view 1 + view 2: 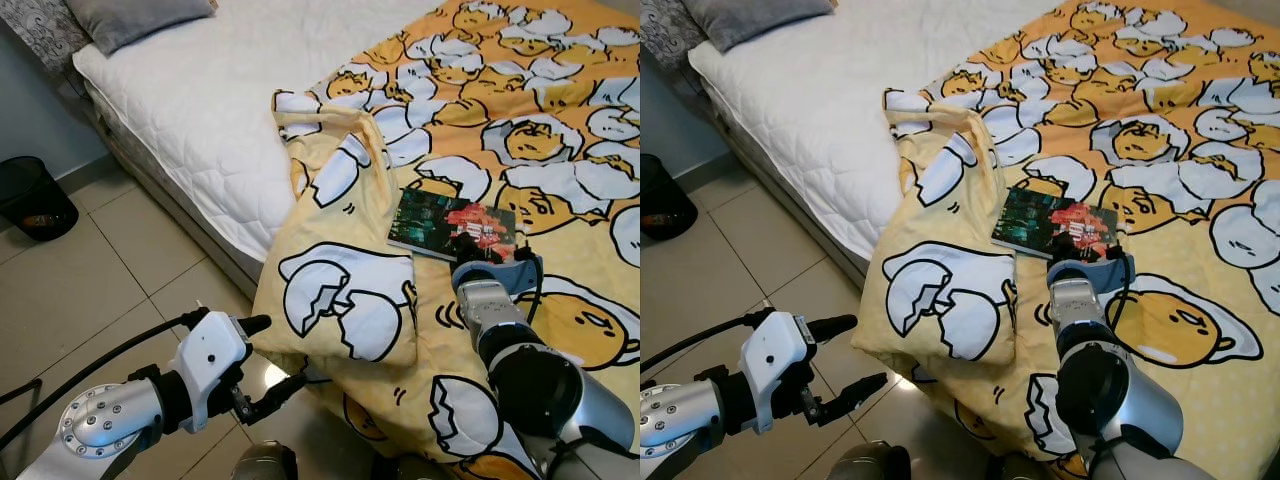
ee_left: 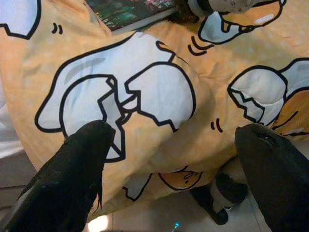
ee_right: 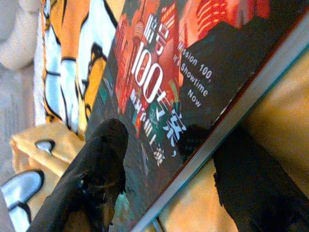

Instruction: Clean up the room

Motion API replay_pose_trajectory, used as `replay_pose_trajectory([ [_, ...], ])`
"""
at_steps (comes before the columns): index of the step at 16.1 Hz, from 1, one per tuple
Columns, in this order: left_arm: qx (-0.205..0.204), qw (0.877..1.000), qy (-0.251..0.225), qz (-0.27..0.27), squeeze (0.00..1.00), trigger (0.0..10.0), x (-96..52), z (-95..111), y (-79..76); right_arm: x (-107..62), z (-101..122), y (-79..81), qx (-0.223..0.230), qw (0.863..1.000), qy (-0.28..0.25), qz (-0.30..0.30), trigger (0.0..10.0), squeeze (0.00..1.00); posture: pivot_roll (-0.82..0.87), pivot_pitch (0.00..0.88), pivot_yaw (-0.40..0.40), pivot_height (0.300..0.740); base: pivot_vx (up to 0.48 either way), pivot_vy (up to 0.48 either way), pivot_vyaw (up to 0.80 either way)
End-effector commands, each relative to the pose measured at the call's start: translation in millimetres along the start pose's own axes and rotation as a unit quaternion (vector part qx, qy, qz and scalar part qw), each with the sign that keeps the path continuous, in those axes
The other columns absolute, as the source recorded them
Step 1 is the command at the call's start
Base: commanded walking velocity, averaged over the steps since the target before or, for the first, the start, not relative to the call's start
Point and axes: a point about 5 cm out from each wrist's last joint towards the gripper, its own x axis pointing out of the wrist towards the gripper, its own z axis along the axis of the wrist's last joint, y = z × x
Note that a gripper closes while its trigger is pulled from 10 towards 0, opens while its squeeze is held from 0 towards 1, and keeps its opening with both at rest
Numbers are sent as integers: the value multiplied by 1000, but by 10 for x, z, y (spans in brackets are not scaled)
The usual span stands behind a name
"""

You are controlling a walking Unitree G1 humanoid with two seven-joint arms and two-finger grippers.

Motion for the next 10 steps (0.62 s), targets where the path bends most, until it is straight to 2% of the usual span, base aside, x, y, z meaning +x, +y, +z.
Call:
replay_pose_trajectory([
  [1, 2, 1000, 1, 4, 1000, 10000, -11, 20, 13, 15, 50, 82, 18, 1000, -18, 18, 0, 0, 290, 156, 55, 740, 0, 0, 0],
  [4, 4, 1000, -2, 7, 1000, 10000, 19, 25, 53, 22, 104, 120, 31, 998, -27, 42, 0, 0, 287, 148, 56, 740, 0, 0, 0],
  [10, 2, 1000, 0, 7, 1000, 10000, 24, -2, 46, 28, 132, 143, 25, 998, -28, 49, 0, 0, 284, 140, 52, 740, 0, 0, 0],
])
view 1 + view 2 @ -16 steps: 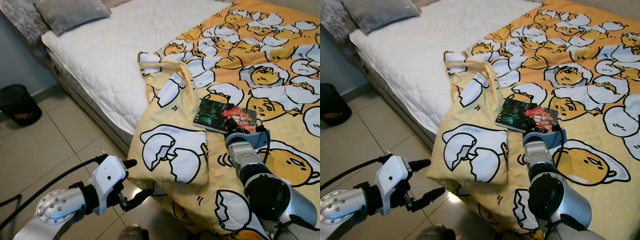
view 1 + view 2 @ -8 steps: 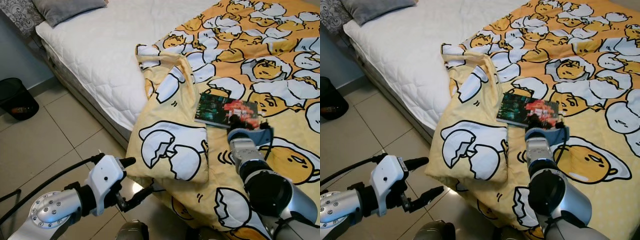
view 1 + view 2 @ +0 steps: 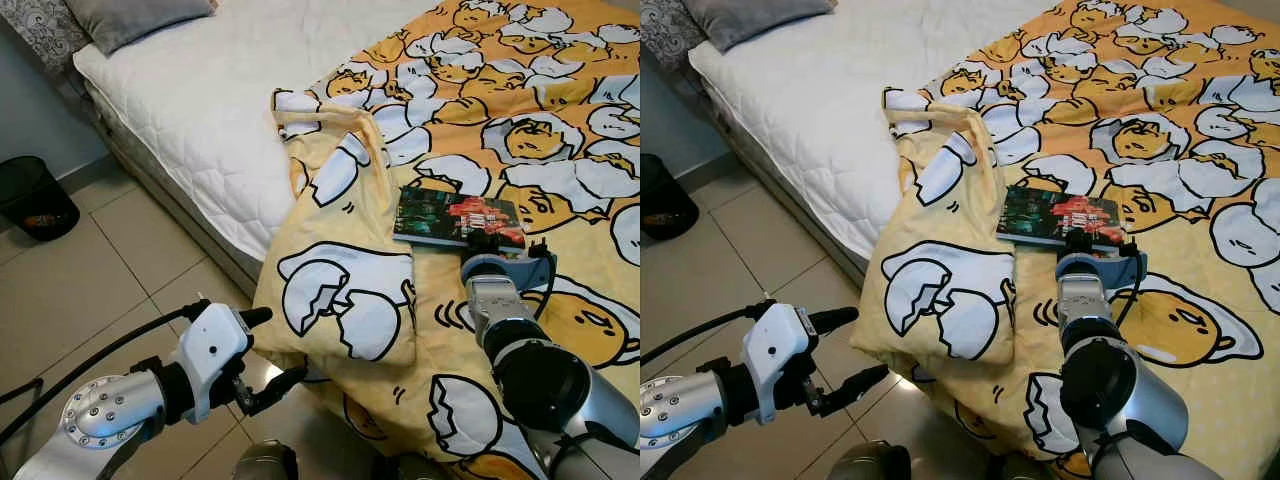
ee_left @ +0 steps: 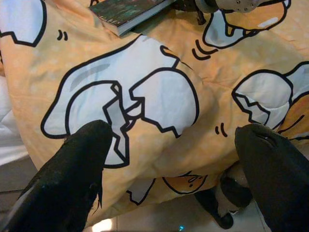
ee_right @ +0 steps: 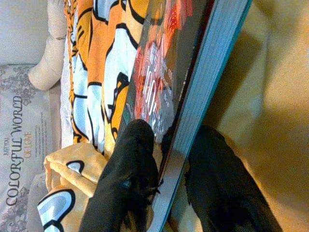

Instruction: Clean up the room

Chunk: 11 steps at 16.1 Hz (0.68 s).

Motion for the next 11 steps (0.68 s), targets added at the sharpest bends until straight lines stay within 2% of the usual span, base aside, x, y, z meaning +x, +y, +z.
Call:
replay_pose_trajectory([
  [1, -4, 1000, 5, 3, 1000, 10000, -5, -37, 0, 23, 22, 99, 1, 1000, -5, 18, 0, 0, 285, 137, 50, 740, 0, 0, 0],
  [7, -6, 1000, 6, 7, 1000, 10000, 12, -74, 16, 33, 11, 161, -9, 999, -2, 32, 0, 0, 285, 107, 42, 740, 0, 0, 0],
  [11, -6, 999, -9, 42, 1000, 10000, 114, -126, 134, 41, 85, 199, -41, 997, -7, 61, 0, 0, 225, 0, 7, 740, 0, 0, 0],
])
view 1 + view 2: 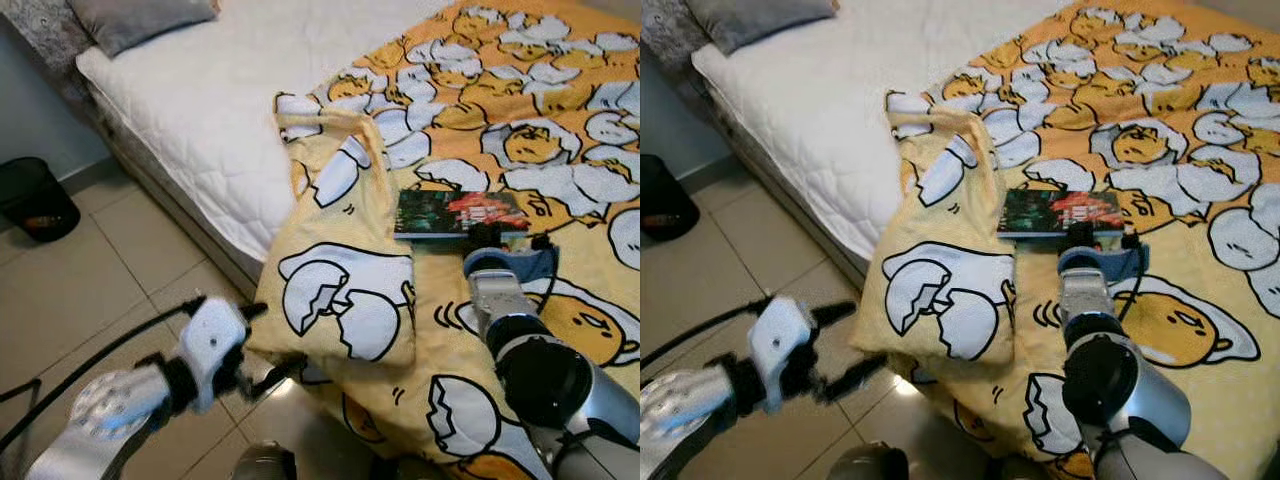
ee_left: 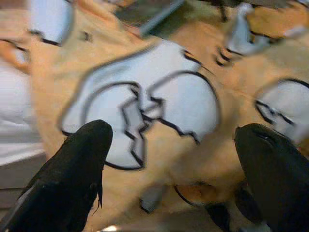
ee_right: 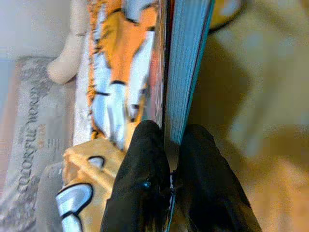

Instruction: Clean up the room

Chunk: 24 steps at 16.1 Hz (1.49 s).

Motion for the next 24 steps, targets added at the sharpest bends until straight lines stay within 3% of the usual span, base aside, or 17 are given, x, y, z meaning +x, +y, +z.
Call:
replay_pose_trajectory([
  [1, 6, 1000, 4, 18, 1000, 10000, 3, -35, 41, 32, 114, 100, -16, 999, -18, 33, 0, 0, 198, 0, 6, 740, 0, 0, 0],
  [5, -15, 997, -28, 74, 1000, 10000, 126, -46, 209, 28, 376, 107, -58, 995, -56, 66, 0, 0, 81, 0, 22, 740, 0, 0, 0],
  [7, -27, 994, -52, 94, 1000, 10000, 279, -23, 273, -3, 481, 178, -165, 978, -62, 113, 0, 0, 36, 0, 44, 740, 0, 0, 0],
  [8, -28, 993, -56, 99, 1000, 10000, 299, -15, 288, -12, 482, 222, -196, 970, -58, 131, 0, 0, 35, 0, 46, 740, 0, 0, 0],
  [9, -37, 991, -67, 110, 1000, 10000, 337, 2, 323, -54, 452, 339, -280, 942, -41, 183, 0, 0, 13, 0, 56, 740, 0, 0, 0],
  [10, -44, 990, -74, 115, 1000, 10000, 354, 7, 338, -110, 436, 438, -329, 917, -34, 224, 0, 0, 1, 0, 59, 740, 0, 0, 0],
  [11, -48, 989, -77, 118, 1000, 10000, 364, 5, 343, -136, 438, 479, -340, 909, -35, 239, 0, 0, -5, 0, 59, 740, 0, 0, 0],
  [13, -50, 987, -89, 127, 1000, 10000, 404, 22, 402, -311, 492, 680, -383, 866, -23, 321, 0, 0, -2, 0, 49, 740, 0, 0, 0],
  [14, -50, 986, -92, 129, 1000, 10000, 407, 32, 419, -338, 496, 701, -387, 860, -18, 333, 0, 0, -2, 0, 49, 740, 0, 0, 0],
  [16, -68, 985, -121, 100, 1000, 10000, 423, 139, 534, -479, 545, 741, -413, 823, 27, 389, 0, 0, 2, 0, 40, 740, 0, 0, 0],
  [17, -77, 985, -129, 87, 1000, 10000, 423, 176, 556, -506, 542, 747, -423, 814, 39, 397, 0, 0, 4, 0, 39, 740, 0, 0, 0],
  [18, -95, 983, -151, 48, 1000, 10000, 413, 296, 599, -577, 510, 756, -446, 788, 73, 419, 0, 0, 4, 0, 39, 740, 0, 0, 0],
  [21, -106, 977, -183, 3, 1000, 10000, 349, 554, 794, -762, 381, 766, -474, 726, 148, 477, 0, 0, -2, 0, 50, 740, 0, 0, 0],
  [24, -109, 978, -172, -43, 1000, 10000, 296, 596, 865, -860, 324, 801, -456, 709, 183, 506, 0, 0, 4, 0, 48, 740, 0, 0, 0],
])
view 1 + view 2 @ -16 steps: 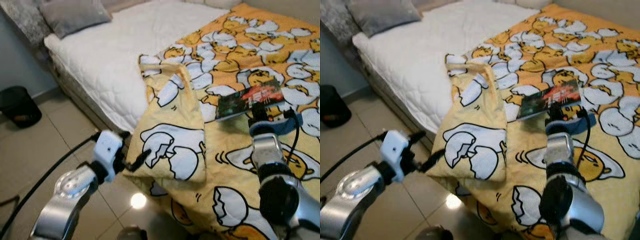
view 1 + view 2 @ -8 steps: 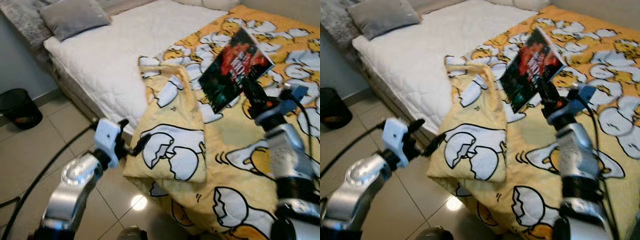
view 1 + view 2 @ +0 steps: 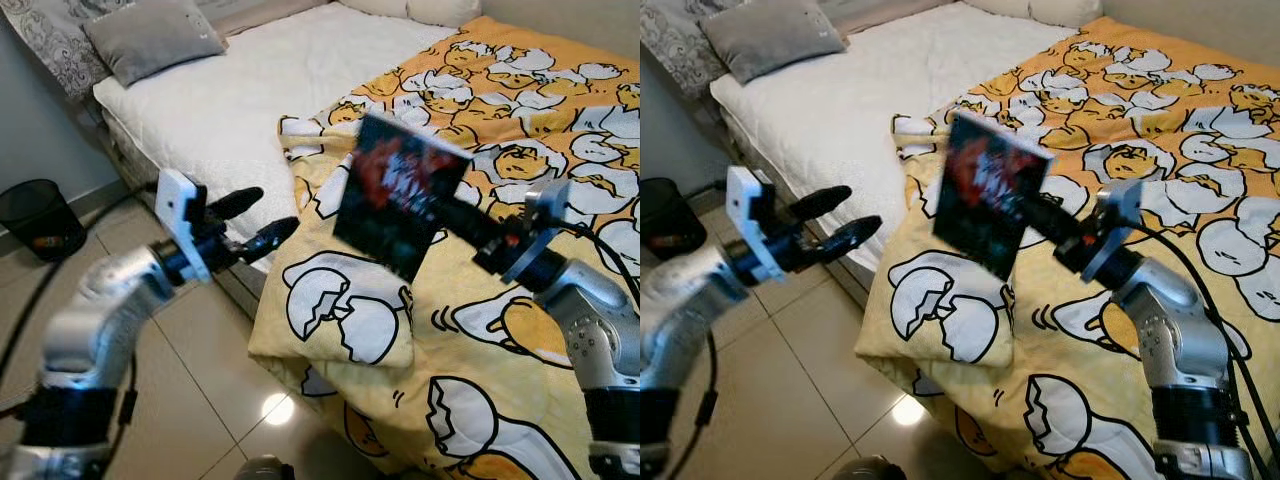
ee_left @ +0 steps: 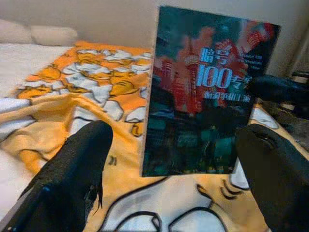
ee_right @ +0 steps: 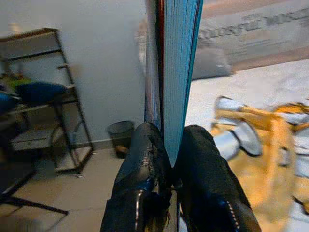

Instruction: Clean up the room

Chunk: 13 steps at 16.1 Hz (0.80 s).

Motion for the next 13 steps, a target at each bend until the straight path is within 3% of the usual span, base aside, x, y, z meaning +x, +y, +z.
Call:
replay_pose_trajectory([
  [1, -5, 1000, 11, -5, 267, 10000, -57, 31, 78, 53, 129, 120, -6, 998, -22, 50, 0, 0, 5, 0, 52, 740, 0, 0, 0],
  [2, -14, 1000, 8, -7, 212, 10000, -141, 149, 246, 68, 157, 231, 3, 995, -20, 97, 0, 0, 4, 0, 55, 740, 0, 0, 0],
  [6, -69, 997, 9, -37, 165, 10000, -214, 170, 388, 96, 254, 365, 31, 986, -35, 158, 0, 0, 4, 0, 53, 740, 0, 0, 0],
  [7, -81, 995, 16, -53, 0, 10000, -201, 175, 396, 99, 262, 411, 34, 983, -27, 178, 0, 0, 4, 0, 51, 740, 0, 0, 0],
  [10, -103, 984, 22, -143, 0, 10000, -88, 230, 279, 138, 274, 467, 41, 978, -25, 202, 0, 0, 3, 0, 52, 740, 0, 0, 0],
  [12, -87, 981, 41, -171, 0, 10000, -19, 173, 223, 159, 296, 511, 48, 974, -27, 218, 0, 0, 3, 0, 52, 740, 0, 0, 0],
  [13, -88, 978, 47, -182, 0, 8588, 3, 154, 210, 162, 297, 522, 51, 973, -25, 222, 0, 0, 3, 0, 52, 740, 0, 0, 0],
])
